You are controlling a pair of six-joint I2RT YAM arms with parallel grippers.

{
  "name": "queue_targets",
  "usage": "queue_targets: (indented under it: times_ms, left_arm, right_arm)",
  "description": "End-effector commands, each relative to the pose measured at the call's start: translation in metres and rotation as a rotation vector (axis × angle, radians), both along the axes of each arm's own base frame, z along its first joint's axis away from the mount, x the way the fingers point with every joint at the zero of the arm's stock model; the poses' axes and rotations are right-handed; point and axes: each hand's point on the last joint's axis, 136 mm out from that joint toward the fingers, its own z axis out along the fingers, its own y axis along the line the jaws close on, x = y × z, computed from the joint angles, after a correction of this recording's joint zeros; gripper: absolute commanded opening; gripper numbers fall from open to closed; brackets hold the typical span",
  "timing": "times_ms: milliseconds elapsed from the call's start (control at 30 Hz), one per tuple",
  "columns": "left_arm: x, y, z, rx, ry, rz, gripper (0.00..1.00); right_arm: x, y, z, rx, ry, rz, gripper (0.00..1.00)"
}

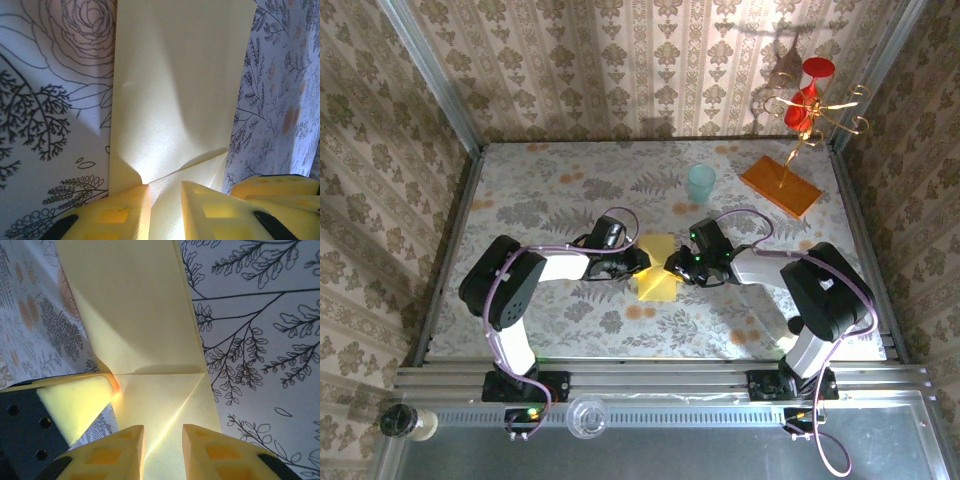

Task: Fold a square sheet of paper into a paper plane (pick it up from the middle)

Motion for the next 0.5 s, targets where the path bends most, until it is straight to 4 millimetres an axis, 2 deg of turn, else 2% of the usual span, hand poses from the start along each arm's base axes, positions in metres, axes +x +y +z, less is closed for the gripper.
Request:
queue_targets:
  times_ms: [0,467]
  left_arm:
    - [-0.0041,0.0174,-0.0197,0.056,0.049,0.061,0.23]
    - [-0.0046,0.0171,-0.0214,0.022,0.066,0.079,0.2]
  right_arm:
    - [0.0,0.0025,-0.0068,-0.005,0.019,-0.014,0.27]
    - [0.0021,0.0093,-0.012,0.005,0.039,-0.01,0.28]
